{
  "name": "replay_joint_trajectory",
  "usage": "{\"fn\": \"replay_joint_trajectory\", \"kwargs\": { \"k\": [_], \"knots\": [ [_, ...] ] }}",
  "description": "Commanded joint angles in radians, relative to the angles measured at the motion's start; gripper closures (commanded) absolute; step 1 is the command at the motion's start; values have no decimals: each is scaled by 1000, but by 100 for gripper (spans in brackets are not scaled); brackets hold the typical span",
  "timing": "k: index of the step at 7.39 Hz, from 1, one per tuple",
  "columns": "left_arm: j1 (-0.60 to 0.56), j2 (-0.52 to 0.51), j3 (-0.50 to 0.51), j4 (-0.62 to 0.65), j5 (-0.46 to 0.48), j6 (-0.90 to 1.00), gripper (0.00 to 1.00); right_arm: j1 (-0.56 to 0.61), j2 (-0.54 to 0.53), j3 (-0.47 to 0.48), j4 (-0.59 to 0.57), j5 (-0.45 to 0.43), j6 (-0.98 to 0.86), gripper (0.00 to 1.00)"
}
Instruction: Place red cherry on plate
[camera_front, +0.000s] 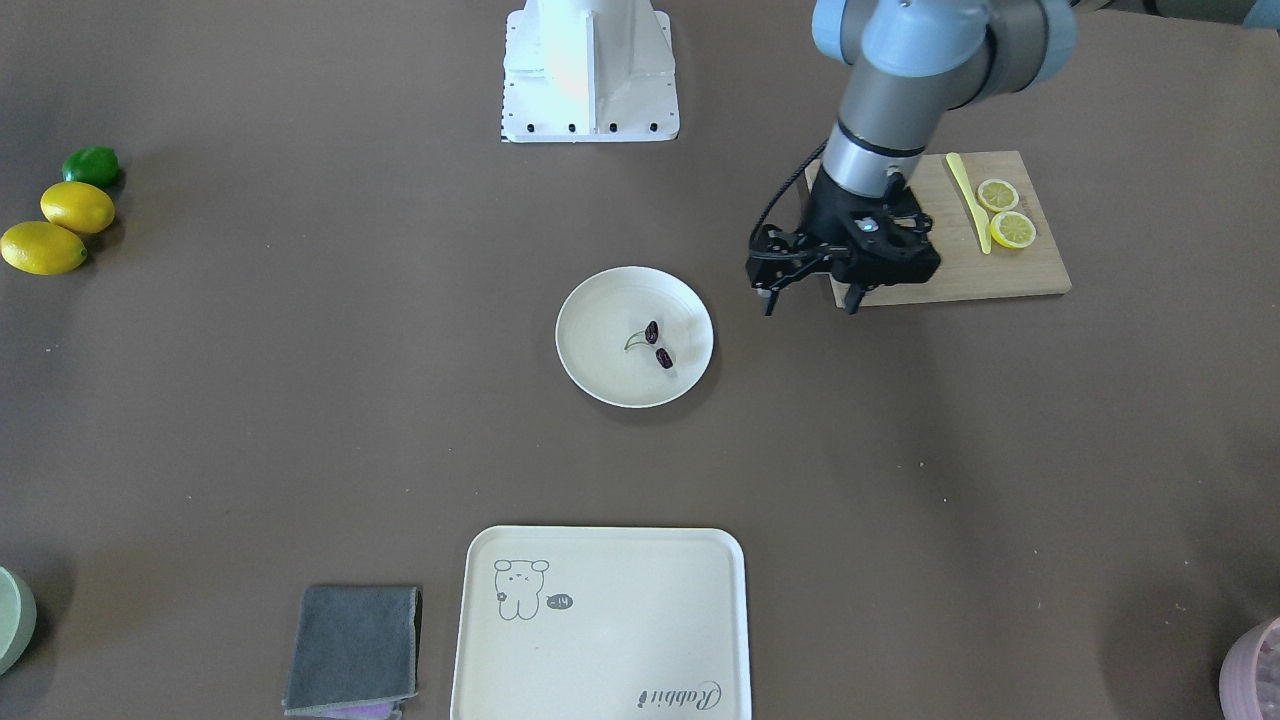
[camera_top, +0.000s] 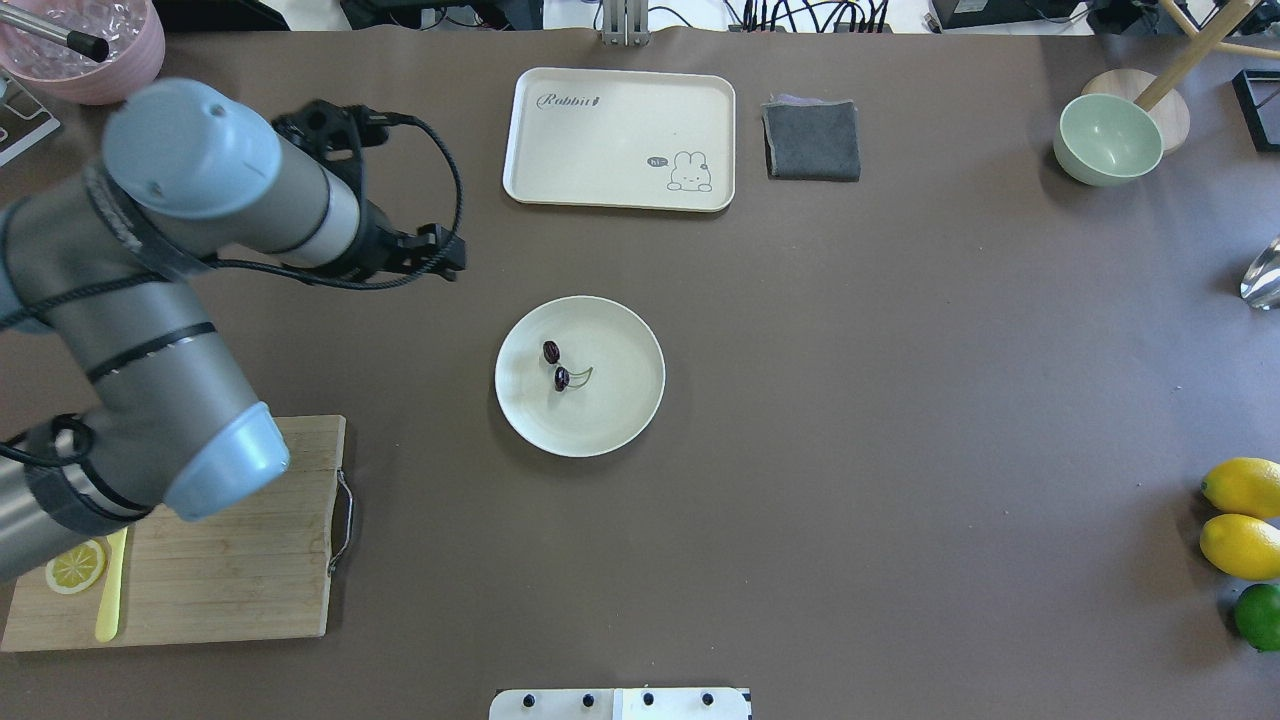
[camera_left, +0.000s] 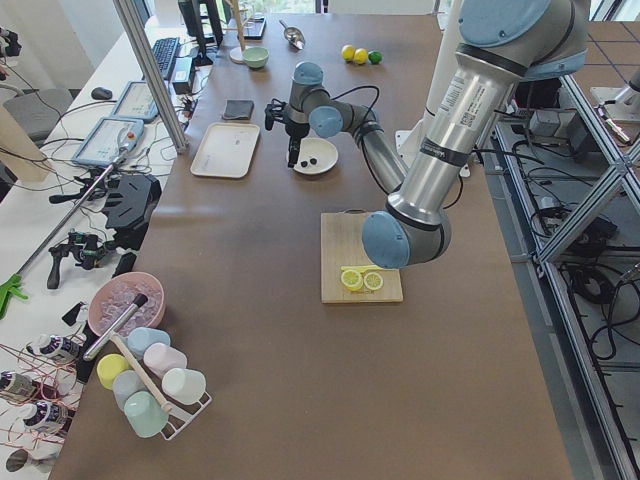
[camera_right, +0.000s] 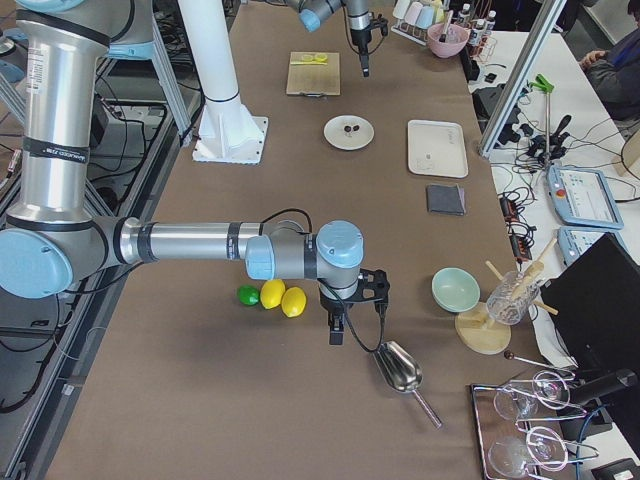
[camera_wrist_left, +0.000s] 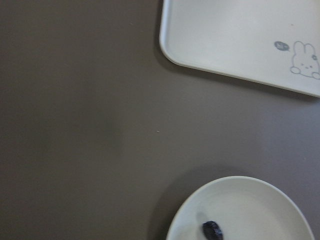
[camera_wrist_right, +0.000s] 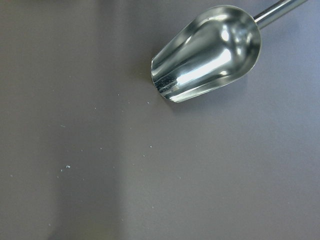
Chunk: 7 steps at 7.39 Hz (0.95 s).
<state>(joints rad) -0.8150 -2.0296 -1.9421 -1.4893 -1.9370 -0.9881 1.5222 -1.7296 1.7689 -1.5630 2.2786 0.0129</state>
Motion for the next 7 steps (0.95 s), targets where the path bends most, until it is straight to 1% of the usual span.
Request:
{"fn": "replay_joint_trajectory", "kwargs": {
  "k": [1, 2, 3, 4, 5, 6, 7],
  "knots": [
    [-268, 162, -34, 142, -194, 426, 2, -5, 7, 0, -48, -31, -105, 0],
    [-376, 289, -6, 135, -280, 635, 2, -5, 5, 0, -46, -33, -105, 0],
    [-518, 368, 37, 138, -336, 849, 2, -5, 5, 0, -46, -33, -105, 0],
    [-647, 400, 113, 139, -421, 1002, 2, -5, 7, -2, -45, -34, -105, 0],
    [-727, 413, 170, 142, -422, 1143, 2, -5, 7, -2, -42, -34, -106, 0],
    [-801, 439, 225, 139, -418, 1195, 2, -5, 5, 0, -40, -34, -105, 0],
    [-850, 475, 235, 139, -418, 1223, 2, -5, 7, -2, -38, -34, -105, 0]
  ]
}}
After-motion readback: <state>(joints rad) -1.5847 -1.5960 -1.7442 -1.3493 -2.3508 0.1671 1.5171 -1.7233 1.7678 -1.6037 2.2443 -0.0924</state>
